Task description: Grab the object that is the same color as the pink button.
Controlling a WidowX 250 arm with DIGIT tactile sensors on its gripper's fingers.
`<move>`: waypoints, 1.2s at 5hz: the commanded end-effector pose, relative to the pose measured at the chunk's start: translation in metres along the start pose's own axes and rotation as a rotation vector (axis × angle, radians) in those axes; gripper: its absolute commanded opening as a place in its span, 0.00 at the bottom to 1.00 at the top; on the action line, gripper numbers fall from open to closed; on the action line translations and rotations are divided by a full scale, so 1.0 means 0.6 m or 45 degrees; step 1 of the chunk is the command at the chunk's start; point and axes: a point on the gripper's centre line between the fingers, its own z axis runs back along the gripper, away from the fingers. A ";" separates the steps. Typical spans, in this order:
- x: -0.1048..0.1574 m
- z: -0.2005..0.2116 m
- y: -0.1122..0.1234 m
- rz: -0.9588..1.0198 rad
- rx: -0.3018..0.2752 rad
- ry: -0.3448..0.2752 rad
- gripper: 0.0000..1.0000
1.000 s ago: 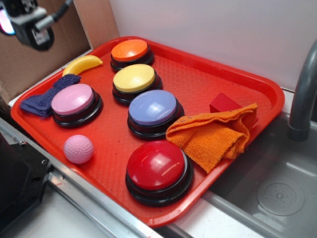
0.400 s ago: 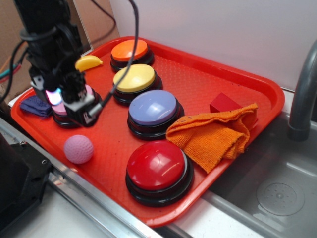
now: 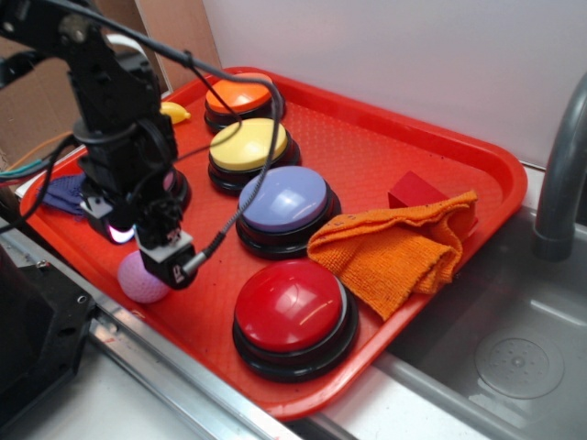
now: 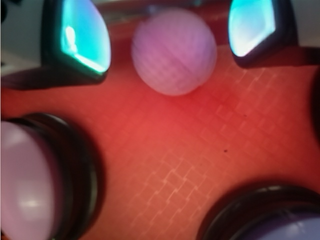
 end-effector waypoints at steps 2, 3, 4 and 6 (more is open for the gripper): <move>-0.008 -0.028 -0.003 0.026 0.079 -0.019 0.14; -0.007 -0.014 -0.001 0.014 0.057 -0.014 0.00; 0.004 0.039 0.005 0.085 0.118 0.016 0.00; 0.045 0.195 0.026 0.167 -0.046 -0.105 0.00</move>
